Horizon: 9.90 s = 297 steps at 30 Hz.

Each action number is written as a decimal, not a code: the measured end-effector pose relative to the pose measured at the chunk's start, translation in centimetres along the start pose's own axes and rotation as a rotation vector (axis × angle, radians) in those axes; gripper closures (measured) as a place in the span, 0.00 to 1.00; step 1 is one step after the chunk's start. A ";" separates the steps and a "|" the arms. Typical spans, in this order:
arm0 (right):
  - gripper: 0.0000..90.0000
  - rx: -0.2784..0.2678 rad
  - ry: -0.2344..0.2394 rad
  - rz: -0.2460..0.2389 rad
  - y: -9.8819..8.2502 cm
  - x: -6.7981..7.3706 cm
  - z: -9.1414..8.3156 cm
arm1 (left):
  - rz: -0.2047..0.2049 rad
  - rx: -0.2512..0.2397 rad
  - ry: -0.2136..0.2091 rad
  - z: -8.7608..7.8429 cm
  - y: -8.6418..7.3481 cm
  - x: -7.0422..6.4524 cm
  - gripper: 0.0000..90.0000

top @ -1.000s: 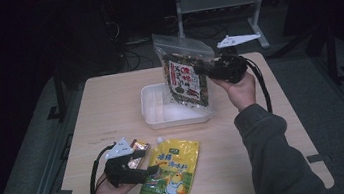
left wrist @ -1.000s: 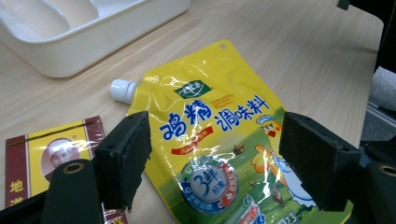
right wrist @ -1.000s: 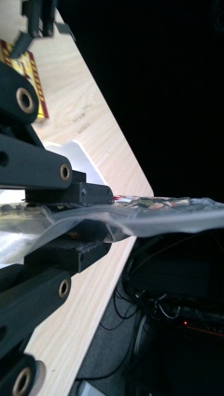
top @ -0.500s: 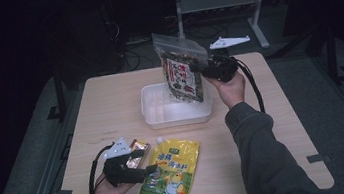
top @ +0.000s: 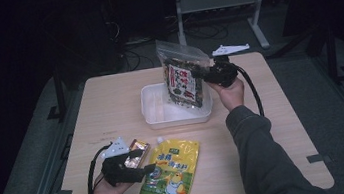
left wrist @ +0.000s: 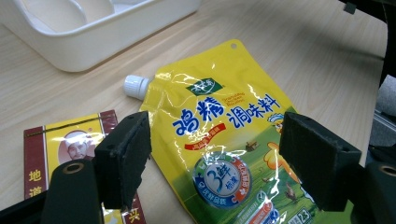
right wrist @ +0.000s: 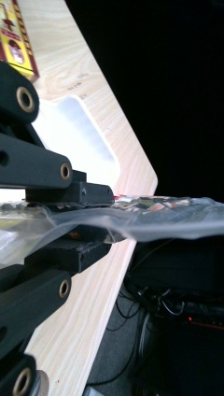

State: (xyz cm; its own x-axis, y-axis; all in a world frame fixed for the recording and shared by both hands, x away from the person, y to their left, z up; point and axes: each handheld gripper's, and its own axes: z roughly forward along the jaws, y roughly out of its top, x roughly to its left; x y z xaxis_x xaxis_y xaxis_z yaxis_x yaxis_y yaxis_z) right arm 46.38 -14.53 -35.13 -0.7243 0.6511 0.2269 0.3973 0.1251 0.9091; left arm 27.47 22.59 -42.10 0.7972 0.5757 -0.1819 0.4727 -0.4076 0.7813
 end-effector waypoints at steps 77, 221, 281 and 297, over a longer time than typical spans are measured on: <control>0.32 0.302 0.131 0.079 -7.3 6.4 -7.4 | 0.037 0.015 0.034 0.3 -0.2 -0.3 0.23; 0.75 0.375 0.430 0.237 -9.9 8.5 -3.2 | -0.115 -0.001 -0.275 2.8 -0.1 0.7 0.88; 0.99 0.354 0.491 0.241 -9.7 10.2 -3.0 | -0.116 -0.047 -0.240 1.8 0.0 1.0 0.75; 0.82 0.441 0.475 0.121 -5.8 10.9 -2.9 | -0.108 -0.059 -0.282 1.5 0.2 1.1 0.92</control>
State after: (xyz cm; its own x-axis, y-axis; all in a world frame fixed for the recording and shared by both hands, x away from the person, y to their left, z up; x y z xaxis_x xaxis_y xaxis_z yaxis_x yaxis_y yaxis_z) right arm 34.54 -10.33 -36.90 -0.7898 0.2914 0.5397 0.6121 0.4323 0.6622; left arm 28.96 22.08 -43.07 0.8202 0.3907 -0.4179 0.5443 -0.3080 0.7803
